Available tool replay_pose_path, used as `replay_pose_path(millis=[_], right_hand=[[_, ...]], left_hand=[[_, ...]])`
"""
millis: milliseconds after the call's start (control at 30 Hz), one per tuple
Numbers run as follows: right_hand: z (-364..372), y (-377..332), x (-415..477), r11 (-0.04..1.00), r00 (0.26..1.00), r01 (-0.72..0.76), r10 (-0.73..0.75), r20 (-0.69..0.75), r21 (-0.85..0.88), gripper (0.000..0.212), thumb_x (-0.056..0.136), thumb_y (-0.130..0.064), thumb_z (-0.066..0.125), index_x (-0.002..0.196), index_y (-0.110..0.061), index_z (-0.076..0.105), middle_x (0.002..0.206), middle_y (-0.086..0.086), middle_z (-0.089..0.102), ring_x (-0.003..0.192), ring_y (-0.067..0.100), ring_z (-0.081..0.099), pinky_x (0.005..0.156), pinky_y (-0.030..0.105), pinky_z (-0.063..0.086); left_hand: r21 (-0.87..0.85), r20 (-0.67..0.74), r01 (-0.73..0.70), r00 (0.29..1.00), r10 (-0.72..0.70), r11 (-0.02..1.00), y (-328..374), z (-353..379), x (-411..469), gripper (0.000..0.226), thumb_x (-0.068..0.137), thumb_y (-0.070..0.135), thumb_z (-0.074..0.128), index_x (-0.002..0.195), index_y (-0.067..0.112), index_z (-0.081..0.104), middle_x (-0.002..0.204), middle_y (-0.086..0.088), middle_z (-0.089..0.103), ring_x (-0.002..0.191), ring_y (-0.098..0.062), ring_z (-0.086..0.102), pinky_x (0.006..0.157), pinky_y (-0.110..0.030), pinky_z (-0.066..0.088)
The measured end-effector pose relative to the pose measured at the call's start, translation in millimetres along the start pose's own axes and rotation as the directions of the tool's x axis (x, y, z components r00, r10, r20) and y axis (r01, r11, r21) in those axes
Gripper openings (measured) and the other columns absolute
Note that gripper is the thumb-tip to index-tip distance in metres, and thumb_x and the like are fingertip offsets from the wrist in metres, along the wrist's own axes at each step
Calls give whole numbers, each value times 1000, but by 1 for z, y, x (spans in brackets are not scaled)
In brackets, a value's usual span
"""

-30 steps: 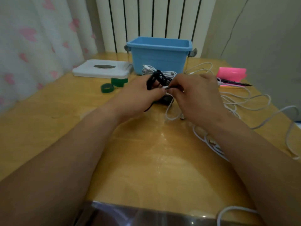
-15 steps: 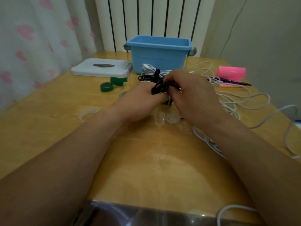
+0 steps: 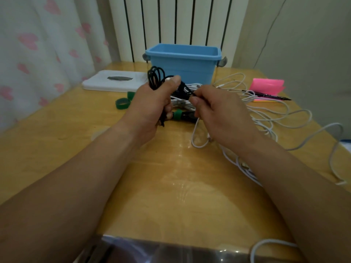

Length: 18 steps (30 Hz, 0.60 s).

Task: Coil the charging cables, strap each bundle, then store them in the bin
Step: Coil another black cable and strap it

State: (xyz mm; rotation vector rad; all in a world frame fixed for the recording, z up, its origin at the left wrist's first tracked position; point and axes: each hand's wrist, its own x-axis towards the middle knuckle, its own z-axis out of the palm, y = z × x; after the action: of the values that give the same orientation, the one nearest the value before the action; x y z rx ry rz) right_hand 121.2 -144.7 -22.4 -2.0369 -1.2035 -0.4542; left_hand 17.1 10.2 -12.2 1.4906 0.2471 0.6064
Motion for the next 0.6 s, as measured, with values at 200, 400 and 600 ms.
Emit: replay_pose_path(millis=[200,400,600], right_hand=[[4,-12,-3,998,998,35,-38,40,52,13,105,-29,58,113,-29,68,93,-13,69,86,18,68,75,42,55],[10,-13,0,993,990,-59,45,137,99,11,101,-35,66,103,-25,69,85,-9,72,82,13,67,75,42,55],[4,-15,-2,995,973,-54,33,230,83,14,99,-38,68,111,-33,74,82,-20,65,81,3,63,80,30,50]], left_hand=[[-19,103,39,994,-36,999,-4,10,-3,17,105,31,69,111,16,71,83,3,67,69,-6,58,57,-22,46],[-196,10,60,998,-59,979,1,8,-1,32,113,32,54,105,5,68,97,-13,73,89,-21,75,76,-35,62],[-474,-135,25,986,-100,880,9,-7,7,38,114,36,53,81,16,55,67,0,46,57,-14,50,58,-32,55]])
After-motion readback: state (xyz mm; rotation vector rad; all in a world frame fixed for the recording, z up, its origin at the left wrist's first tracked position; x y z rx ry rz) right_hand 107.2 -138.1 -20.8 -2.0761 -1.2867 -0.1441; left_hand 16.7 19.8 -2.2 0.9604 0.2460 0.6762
